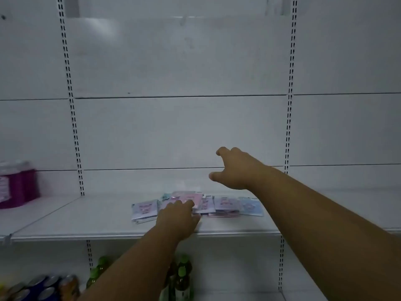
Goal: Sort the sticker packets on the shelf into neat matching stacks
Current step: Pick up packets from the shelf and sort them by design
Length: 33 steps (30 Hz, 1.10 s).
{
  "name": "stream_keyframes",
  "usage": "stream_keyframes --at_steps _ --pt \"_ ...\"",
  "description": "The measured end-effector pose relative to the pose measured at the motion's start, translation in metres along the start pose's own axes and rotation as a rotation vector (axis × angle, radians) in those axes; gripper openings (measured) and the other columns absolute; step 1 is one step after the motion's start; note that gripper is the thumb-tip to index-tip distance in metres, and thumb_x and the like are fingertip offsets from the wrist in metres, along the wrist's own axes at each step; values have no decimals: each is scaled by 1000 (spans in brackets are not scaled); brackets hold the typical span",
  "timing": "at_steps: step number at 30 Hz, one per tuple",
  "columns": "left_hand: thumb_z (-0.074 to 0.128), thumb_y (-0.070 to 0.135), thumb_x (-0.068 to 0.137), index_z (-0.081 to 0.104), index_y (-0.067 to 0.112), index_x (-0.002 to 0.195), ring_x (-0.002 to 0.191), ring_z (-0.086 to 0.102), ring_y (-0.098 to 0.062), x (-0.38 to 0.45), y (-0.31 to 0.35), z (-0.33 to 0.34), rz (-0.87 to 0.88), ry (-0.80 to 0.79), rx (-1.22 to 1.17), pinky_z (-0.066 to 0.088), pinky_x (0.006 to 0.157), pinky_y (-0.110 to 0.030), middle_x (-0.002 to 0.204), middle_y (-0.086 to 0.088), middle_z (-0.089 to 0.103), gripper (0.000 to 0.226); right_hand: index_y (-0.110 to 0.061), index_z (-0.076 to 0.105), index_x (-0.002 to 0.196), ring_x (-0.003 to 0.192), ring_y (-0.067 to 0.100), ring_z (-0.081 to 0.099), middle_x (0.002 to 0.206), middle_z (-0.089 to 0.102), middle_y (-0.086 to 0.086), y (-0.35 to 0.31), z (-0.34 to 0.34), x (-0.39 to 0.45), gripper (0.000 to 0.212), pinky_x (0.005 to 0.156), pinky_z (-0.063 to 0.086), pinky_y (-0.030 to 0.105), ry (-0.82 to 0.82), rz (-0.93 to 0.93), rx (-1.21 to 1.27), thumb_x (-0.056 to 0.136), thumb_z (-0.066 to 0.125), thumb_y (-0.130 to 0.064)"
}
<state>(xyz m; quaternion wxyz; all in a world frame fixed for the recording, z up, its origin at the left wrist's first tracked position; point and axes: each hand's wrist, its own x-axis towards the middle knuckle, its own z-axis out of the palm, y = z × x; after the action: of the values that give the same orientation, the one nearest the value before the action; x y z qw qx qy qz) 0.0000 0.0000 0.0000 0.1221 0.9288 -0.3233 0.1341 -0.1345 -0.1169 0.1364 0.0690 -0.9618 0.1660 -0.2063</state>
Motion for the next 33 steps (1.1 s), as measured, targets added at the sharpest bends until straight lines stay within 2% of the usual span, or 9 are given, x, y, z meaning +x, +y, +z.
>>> stream_keyframes --at_steps 5,8,12,15,19,24,26,31,33 --pt "36 58 91 48 27 130 111 56 -25 49 -6 12 -96 14 46 47 93 -41 126 -5 60 52 -23 33 141 121 32 48 140 43 10 8 23 34 70 99 45 46 -18 49 -17 83 59 -53" --pt "36 67 87 47 22 133 114 56 -26 76 -4 17 -181 -32 50 46 95 -40 130 -5 59 65 -24 33 141 122 32 47 139 43 10 15 37 57 68 99 44 46 -16 70 -32 85 58 -53" --pt "44 71 81 45 19 133 118 52 -29 97 -5 20 -219 -67 85 41 98 -42 132 -8 57 73 -24 33 143 126 31 46 141 42 9 27 56 78 67 101 43 45 -34 109 -18 86 57 -51" --pt "57 69 73 43 16 127 117 52 -31 107 -10 25 -255 -14 -40 42 97 -41 128 -11 54 77 -23 33 143 126 30 47 142 42 9 34 70 88 66 101 44 44 -50 124 9 87 57 -50" --pt "66 47 80 42 13 121 111 55 -32 111 -16 18 -247 124 -117 46 90 -40 121 -12 50 58 -22 33 144 127 29 47 145 41 9 41 89 95 68 102 43 43 -81 121 21 87 57 -50" --pt "56 40 86 52 15 115 104 53 -25 104 -26 10 -205 290 145 41 85 -35 114 -8 58 38 -18 39 139 120 33 51 139 45 12 56 120 97 67 99 45 45 -158 178 -32 85 57 -53" --pt "57 38 87 55 15 112 99 56 -23 102 -30 6 -143 332 159 41 81 -33 109 -6 59 34 -16 44 134 119 33 51 134 49 13 63 133 95 67 98 45 43 -198 234 -100 83 55 -59" --pt "70 21 76 65 14 94 82 58 -27 95 -32 -16 -43 524 47 41 68 -34 89 -6 63 21 -16 56 125 119 35 49 131 57 12 67 156 91 69 99 41 41 -269 341 -177 80 44 -68" --pt "68 19 80 66 15 89 76 57 -25 90 -29 -24 -36 623 -175 46 63 -34 81 -5 63 10 -18 55 126 121 34 47 133 56 10 65 157 92 67 100 39 42 -263 361 -162 80 45 -65"
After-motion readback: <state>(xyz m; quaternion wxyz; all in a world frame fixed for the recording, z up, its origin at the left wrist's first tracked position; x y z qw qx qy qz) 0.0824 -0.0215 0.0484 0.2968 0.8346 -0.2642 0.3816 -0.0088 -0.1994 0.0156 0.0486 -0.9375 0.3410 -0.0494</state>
